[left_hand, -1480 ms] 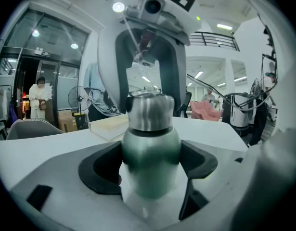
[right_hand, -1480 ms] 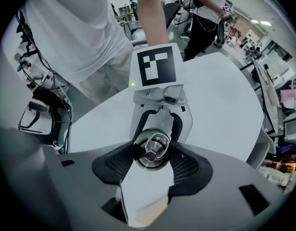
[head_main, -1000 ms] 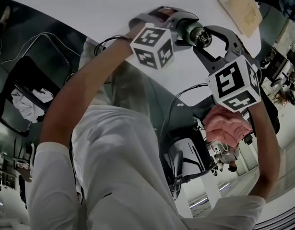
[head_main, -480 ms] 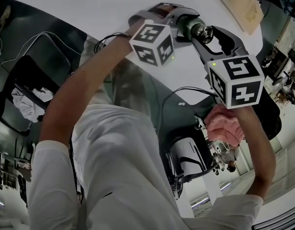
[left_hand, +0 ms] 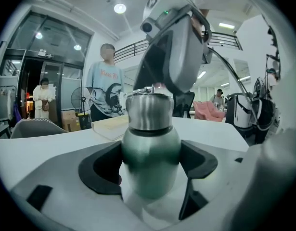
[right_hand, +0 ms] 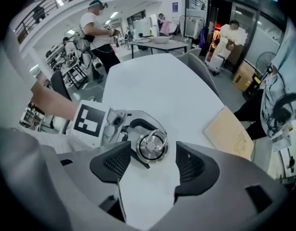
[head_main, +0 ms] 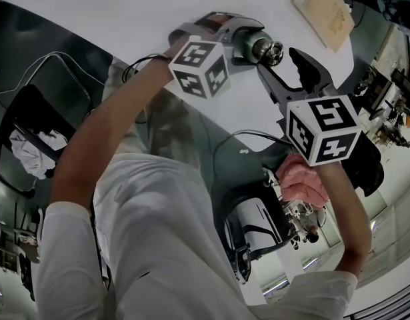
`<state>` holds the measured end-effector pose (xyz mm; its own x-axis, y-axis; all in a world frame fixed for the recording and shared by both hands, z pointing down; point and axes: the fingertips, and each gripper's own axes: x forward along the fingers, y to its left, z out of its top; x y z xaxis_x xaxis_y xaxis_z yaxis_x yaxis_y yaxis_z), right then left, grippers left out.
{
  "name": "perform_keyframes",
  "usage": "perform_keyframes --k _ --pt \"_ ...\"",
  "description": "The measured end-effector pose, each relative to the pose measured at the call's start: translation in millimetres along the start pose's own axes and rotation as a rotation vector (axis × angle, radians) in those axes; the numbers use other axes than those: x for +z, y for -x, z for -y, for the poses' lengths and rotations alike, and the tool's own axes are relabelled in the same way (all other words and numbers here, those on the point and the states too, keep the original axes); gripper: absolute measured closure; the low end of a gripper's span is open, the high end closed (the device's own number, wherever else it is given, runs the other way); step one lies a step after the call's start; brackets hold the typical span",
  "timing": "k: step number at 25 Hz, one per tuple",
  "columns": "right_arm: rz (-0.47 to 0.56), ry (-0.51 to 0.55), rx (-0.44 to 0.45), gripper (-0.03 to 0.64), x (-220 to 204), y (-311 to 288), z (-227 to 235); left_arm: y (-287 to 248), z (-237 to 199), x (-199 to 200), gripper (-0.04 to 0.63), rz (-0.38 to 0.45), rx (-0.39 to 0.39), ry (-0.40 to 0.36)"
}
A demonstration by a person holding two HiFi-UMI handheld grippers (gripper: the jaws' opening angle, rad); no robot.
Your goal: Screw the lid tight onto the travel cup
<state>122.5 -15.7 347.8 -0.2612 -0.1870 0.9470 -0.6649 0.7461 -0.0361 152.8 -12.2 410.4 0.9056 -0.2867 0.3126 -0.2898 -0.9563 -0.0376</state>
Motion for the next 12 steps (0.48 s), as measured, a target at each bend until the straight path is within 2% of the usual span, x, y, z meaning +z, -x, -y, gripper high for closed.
perform_keyframes --k 2,5,8,12 --pt "0.028 0.138 0.031 0.356 6.8 10.5 -2.4 -1.2 0.2 0.0 0.236 0.002 -0.002 0.001" --pt "0.048 0.415 0.093 0.356 16.1 20.2 -10.9 -0.2 0.2 -1.5 0.236 -0.005 -0.007 -0.002" --pt "-0.011 0.667 0.193 0.356 8.0 20.8 -17.3 -0.6 -3.1 -1.0 0.236 -0.008 -0.005 -0.008" --pt "-0.071 1.005 0.244 0.350 -4.3 12.6 -15.6 -1.4 -2.3 -0.2 0.236 -0.001 -0.009 -0.002"
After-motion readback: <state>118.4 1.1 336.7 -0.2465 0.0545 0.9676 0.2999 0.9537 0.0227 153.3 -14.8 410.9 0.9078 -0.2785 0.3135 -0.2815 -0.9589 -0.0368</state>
